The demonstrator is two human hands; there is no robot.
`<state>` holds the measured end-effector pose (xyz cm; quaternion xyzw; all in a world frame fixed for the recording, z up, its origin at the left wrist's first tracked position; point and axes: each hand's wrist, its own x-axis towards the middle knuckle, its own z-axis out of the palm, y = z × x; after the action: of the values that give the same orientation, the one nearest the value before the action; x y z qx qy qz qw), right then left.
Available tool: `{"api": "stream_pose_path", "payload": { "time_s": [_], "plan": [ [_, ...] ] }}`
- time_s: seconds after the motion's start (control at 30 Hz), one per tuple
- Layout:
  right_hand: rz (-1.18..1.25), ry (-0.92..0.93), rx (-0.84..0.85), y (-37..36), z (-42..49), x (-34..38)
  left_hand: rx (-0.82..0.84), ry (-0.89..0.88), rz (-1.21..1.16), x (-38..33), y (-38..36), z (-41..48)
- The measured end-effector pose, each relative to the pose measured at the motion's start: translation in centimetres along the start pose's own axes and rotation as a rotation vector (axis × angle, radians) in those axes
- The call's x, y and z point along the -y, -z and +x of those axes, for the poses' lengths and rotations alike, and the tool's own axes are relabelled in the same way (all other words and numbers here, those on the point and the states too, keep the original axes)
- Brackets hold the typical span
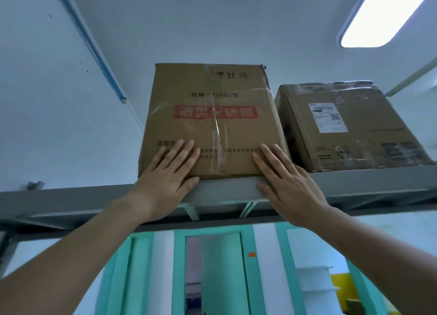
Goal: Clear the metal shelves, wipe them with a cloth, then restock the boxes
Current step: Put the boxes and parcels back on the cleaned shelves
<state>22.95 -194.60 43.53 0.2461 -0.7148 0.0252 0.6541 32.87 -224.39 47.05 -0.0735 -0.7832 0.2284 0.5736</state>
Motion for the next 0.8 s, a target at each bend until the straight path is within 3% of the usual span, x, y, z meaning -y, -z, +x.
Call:
{"api": "stream_pose_path", "payload": {
  "time_s": [0.4, 0.6, 0.73, 0.8],
  "plan": [
    [-0.008, -0.049, -0.035, -2.2, -2.5, 0.9, -0.077, 0.074, -0.114, -0.1, -3.3, -1.2],
    [0.026, -0.081, 0.103, -1.7, -6.5, 2.0, -0.102, 0.202, -0.179, -3.4, -4.6, -5.4],
    [0.03, -0.073, 0.216, 0.5, -9.3, 2.7, -0.165, 0.319, -0.411, -9.4, -5.1, -8.8],
    [0.091, -0.094, 0.246, 2.6, -12.4, 4.0, -0.176, 0.334, -0.676, -14.3, -4.8, -10.6]
  ]
}}
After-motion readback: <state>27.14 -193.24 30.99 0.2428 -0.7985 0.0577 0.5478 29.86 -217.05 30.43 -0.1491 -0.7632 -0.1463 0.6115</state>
